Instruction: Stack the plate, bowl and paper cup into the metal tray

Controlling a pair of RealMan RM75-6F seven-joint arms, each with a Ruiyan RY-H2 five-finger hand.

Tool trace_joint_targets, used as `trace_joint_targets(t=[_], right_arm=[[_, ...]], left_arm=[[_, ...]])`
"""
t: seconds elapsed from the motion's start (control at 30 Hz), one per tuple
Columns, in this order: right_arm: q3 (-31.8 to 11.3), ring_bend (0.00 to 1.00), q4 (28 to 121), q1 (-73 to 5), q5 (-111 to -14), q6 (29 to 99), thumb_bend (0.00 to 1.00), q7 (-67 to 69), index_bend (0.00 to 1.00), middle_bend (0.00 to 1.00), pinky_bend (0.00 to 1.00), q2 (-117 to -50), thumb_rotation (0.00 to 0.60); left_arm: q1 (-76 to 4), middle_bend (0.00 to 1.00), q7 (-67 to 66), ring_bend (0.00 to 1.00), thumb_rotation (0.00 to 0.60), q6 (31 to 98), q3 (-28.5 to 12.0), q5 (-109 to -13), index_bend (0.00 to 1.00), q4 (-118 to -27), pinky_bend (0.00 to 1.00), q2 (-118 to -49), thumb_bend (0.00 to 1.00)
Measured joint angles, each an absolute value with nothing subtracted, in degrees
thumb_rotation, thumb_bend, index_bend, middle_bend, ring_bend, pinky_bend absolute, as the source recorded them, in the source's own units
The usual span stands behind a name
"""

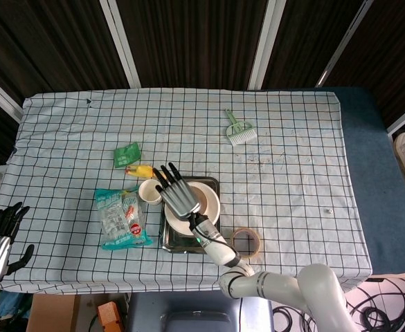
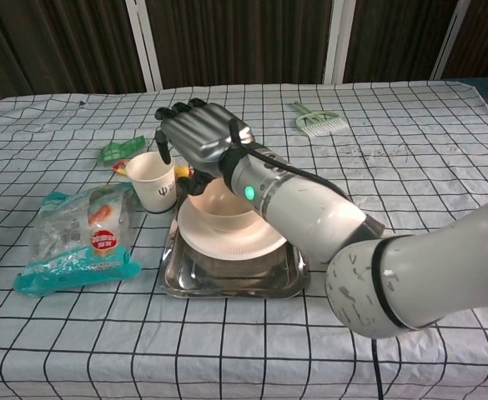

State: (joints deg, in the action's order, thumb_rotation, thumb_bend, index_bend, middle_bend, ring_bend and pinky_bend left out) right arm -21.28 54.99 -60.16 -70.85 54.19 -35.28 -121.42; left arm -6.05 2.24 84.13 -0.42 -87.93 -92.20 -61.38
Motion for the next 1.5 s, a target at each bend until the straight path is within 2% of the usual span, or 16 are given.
trace_joint_targets(t=[0.23,0.67,0.83,1.03,1.23,1.5], right_arm=[[-22.2,0.00,50.8,-62.8,-70.4,53.4,0.33,-33.0,0.41,0.04,0.05,-124.4,0.600],[-23.3,0.00,45.5,-65.4,-69.3,53.6,0.34,-31.4,0.63,0.05,0.09,-127.8,0.600],[-23.1,0.00,45.2,-65.5,-69.4,54.0,0.40,-31.0,0.65,0.05,0.10,-127.9,0.600],[-22.6,0.00,46.4,-65.0,-70.0,54.9,0.41,-30.8,0.65,0.05,0.10,-126.8,0.600],[-21.2,0.00,52.2,-63.1,-71.9,57.8,0.41,-31.5,0.64,0.05,0.10,-123.3,0.600],[-18.2,0.00,70.8,-57.9,-73.2,61.2,0.41,-36.1,0.63,0.05,0.10,-112.7,0.600]], left_arm=[[-6.0,0.00,3.1,0.00,0.600,84.1,-0.5,-87.8,0.00,-92.0,0.07,-61.1,0.41],[-5.8,0.00,3.4,0.00,0.600,84.3,-0.5,-88.2,0.00,-91.9,0.07,-61.0,0.41],[-5.8,0.00,3.5,0.00,0.600,84.6,-0.5,-88.5,0.00,-91.6,0.07,-61.2,0.41],[-5.9,0.00,3.5,0.00,0.600,84.3,-0.6,-88.4,0.00,-91.4,0.07,-61.3,0.41],[-6.0,0.00,3.2,0.00,0.600,84.2,-0.7,-88.4,0.00,-91.2,0.07,-61.5,0.41],[-6.5,0.00,0.7,0.00,0.600,83.2,-0.7,-88.1,0.00,-91.2,0.07,-62.5,0.41]])
